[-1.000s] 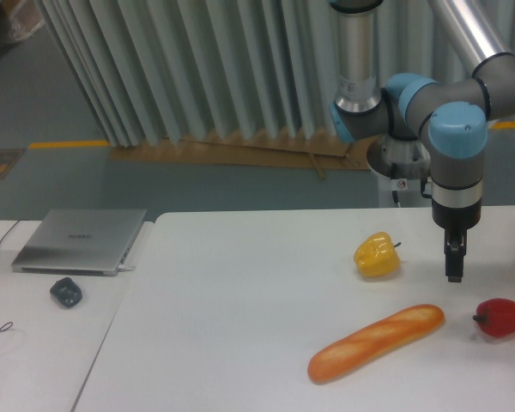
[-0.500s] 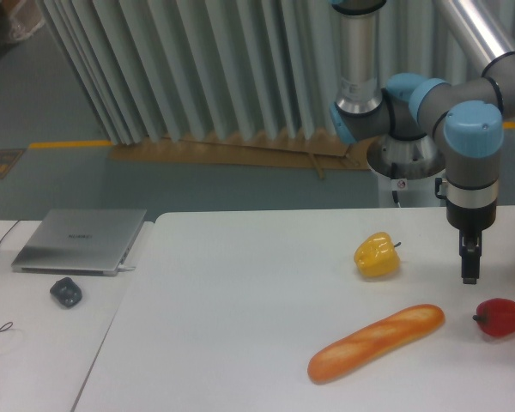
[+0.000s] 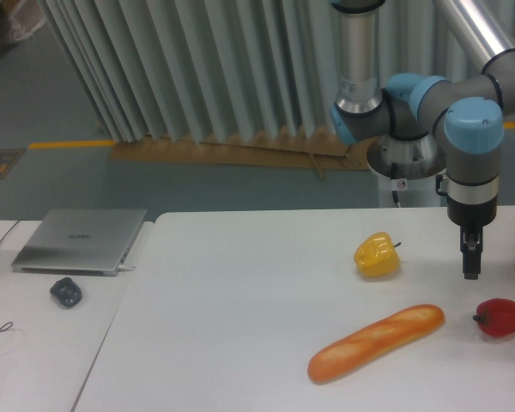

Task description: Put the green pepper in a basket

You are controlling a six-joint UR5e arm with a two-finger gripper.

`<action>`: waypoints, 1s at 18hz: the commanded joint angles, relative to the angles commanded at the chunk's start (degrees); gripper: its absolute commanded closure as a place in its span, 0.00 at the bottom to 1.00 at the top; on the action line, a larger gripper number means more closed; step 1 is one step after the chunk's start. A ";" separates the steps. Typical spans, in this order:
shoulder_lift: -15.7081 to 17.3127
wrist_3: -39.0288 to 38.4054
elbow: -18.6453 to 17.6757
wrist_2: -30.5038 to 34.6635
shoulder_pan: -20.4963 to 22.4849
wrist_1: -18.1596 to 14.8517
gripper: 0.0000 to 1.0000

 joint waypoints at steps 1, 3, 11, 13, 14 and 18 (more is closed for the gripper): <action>-0.26 -0.88 -0.27 0.00 0.00 0.09 0.39; -0.53 -0.97 -0.10 0.00 -0.09 0.27 0.39; -1.05 -0.09 1.92 -0.52 1.40 0.18 0.39; -1.05 0.34 2.01 -0.61 2.54 0.18 0.39; -0.97 0.95 2.01 -0.62 2.98 0.18 0.39; -0.79 5.17 2.80 -2.81 7.02 0.09 0.39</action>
